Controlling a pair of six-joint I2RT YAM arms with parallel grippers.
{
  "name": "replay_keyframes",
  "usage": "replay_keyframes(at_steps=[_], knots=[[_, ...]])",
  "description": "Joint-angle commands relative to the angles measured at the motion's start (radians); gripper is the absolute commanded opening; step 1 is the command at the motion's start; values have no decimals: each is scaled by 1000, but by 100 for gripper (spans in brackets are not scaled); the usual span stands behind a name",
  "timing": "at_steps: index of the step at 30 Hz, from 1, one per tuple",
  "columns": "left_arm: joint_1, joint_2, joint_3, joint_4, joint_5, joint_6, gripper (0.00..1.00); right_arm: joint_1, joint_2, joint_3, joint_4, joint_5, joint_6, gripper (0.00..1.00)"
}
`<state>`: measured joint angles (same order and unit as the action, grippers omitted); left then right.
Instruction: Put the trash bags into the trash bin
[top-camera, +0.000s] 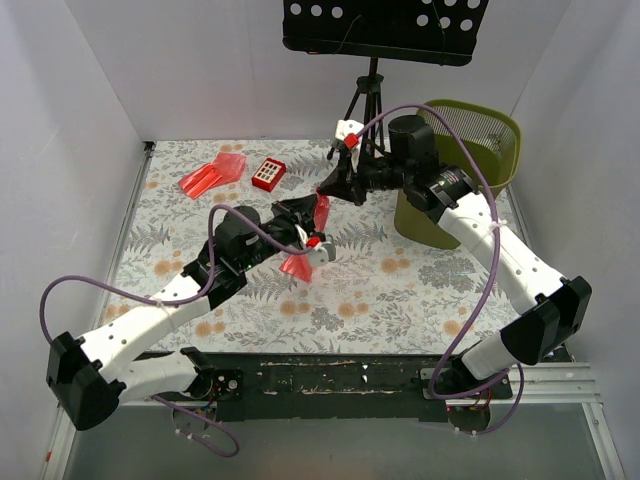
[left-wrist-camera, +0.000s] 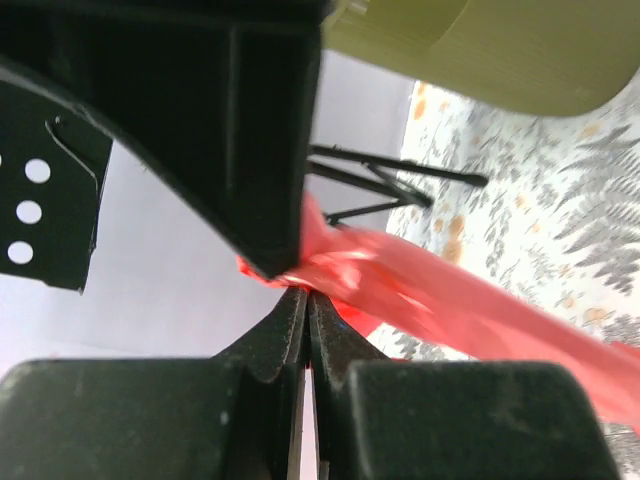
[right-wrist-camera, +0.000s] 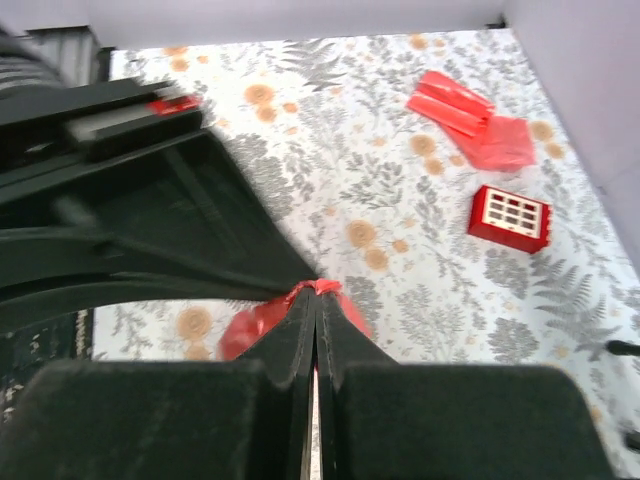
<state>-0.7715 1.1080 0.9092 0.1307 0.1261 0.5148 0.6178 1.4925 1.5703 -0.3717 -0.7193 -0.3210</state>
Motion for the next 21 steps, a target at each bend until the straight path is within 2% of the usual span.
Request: replay_keyframes(at_steps=[1,6,12,21], knots=[[-58,-108,-21,-60,75,-46,0,-3,25,54,67,115,-13,1],[-51,-5,11,73,8,11,0,-1,-18,-9,48,63,3,1],[-3,110,65,197,-65,-10,0,2,-92,-46,8,23,-7,1],[21,18,17,115,-88,-19,0,3,-78,-18,-32,60,-64,1]])
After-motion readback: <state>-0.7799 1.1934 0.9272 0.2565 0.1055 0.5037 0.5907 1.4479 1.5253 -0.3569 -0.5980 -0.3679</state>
